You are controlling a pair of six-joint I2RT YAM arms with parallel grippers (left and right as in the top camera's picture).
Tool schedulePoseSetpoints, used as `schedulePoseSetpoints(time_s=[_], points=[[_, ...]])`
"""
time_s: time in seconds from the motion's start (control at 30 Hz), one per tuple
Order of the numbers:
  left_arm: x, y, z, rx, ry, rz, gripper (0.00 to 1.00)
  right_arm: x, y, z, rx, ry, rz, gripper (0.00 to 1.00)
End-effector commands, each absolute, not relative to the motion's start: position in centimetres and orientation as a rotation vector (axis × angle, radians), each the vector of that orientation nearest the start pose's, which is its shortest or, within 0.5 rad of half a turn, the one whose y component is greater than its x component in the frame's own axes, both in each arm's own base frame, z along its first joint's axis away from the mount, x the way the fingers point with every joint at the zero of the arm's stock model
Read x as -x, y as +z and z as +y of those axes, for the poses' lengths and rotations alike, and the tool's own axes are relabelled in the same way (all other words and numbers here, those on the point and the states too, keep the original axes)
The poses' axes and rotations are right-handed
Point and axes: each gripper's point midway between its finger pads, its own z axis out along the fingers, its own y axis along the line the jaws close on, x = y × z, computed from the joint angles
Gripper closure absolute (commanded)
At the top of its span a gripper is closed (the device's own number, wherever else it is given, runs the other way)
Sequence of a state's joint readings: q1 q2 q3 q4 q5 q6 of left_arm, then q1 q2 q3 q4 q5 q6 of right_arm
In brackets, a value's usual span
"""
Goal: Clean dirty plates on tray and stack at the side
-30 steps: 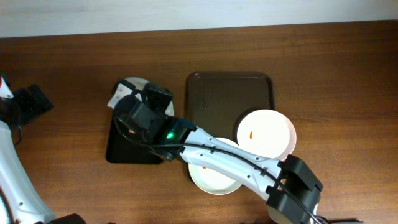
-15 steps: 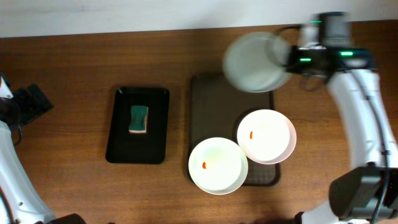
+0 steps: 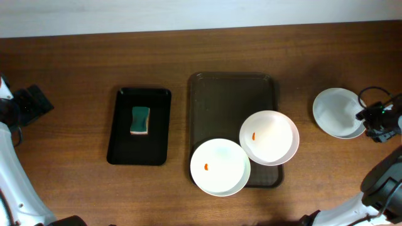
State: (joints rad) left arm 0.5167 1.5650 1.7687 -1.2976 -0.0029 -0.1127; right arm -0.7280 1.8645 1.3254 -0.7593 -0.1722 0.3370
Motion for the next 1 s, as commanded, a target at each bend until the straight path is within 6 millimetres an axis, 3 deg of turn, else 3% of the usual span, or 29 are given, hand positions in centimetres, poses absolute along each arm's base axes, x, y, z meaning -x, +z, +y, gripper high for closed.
schedulePoseSetpoints(time_s=[0.0, 0.03, 0.1, 0.13, 0.17, 0.23, 0.27, 0.33, 0.43, 0.47, 0.5, 0.63, 0.7, 0.73, 0.8, 0.87, 0.9, 0.97], points=[[-31.0, 27.0, 17.7, 0.833, 0.126, 2.529, 0.0, -34.0, 10.6, -22.1, -1.204, 0.317, 2.409, 0.43], [-31.0, 27.0, 17.7, 0.833, 0.126, 2.529, 0.0, -34.8, 12.6, -20.3, -1.082, 0.357, 2.412, 0.43], [-31.0, 27.0, 17.7, 0.833, 0.126, 2.529, 0.0, -35.7, 15.8, -13.5, -0.846, 0.439, 2.485, 0.45], [-31.0, 27.0, 17.7, 0.834, 0.126, 2.529, 0.0, -34.9, 15.1, -9.7, -0.793, 0.413, 2.61, 0.46], [-31.0, 27.0, 17.7, 0.834, 0.126, 2.529, 0.0, -33.2, 13.3, -8.6, -0.803, 0.223, 2.753, 0.47], [-31.0, 27.0, 17.7, 0.834, 0.126, 2.528, 0.0, -30.9, 10.3, -5.5, -0.716, 0.08, 2.96, 0.53], [-31.0, 27.0, 17.7, 0.833, 0.126, 2.529, 0.0, -30.1, 9.0, -4.6, -0.703, 0.025, 3.008, 0.55], [-31.0, 27.0, 17.7, 0.834, 0.126, 2.529, 0.0, -27.4, 6.5, -5.1, -0.784, -0.22, 3.053, 0.62], [-31.0, 27.0, 17.7, 0.834, 0.126, 2.529, 0.0, -25.3, 3.9, -4.9, -0.796, -0.227, 3.1, 0.67], [-31.0, 27.0, 17.7, 0.834, 0.126, 2.528, 0.0, -25.3, 2.7, -4.1, -0.796, -0.154, 3.098, 0.75], [-31.0, 27.0, 17.7, 0.834, 0.126, 2.529, 0.0, -25.9, 2.4, -3.9, -0.789, -0.122, 3.075, 0.82], [-31.0, 27.0, 17.7, 0.834, 0.126, 2.528, 0.0, -28.2, 2.8, -2.7, -0.772, 0.029, 3.009, 0.96], [-31.0, 27.0, 17.7, 0.834, 0.126, 2.528, 0.0, -30.6, 3.4, -2.3, -0.713, 0.107, 2.936, 0.96], [-31.0, 27.0, 17.7, 0.834, 0.126, 2.528, 0.0, -33.2, 4.3, -1.0, -0.473, 0.217, 2.883, 0.96], [-31.0, 27.0, 17.7, 0.833, 0.126, 2.529, 0.0, -35.1, 5.0, 0.8, -0.352, 0.271, 2.818, 0.96], [-31.0, 27.0, 17.7, 0.834, 0.126, 2.528, 0.0, -37.8, 6.0, 4.5, -0.189, 0.328, 2.717, 0.96], [-31.0, 27.0, 17.7, 0.834, 0.126, 2.529, 0.0, -38.3, 6.0, 6.2, -0.132, 0.333, 2.697, 0.96], [-31.0, 27.0, 17.7, 0.834, 0.126, 2.528, 0.0, -38.9, 4.5, 7.0, -0.253, 0.247, 2.697, 0.96]])
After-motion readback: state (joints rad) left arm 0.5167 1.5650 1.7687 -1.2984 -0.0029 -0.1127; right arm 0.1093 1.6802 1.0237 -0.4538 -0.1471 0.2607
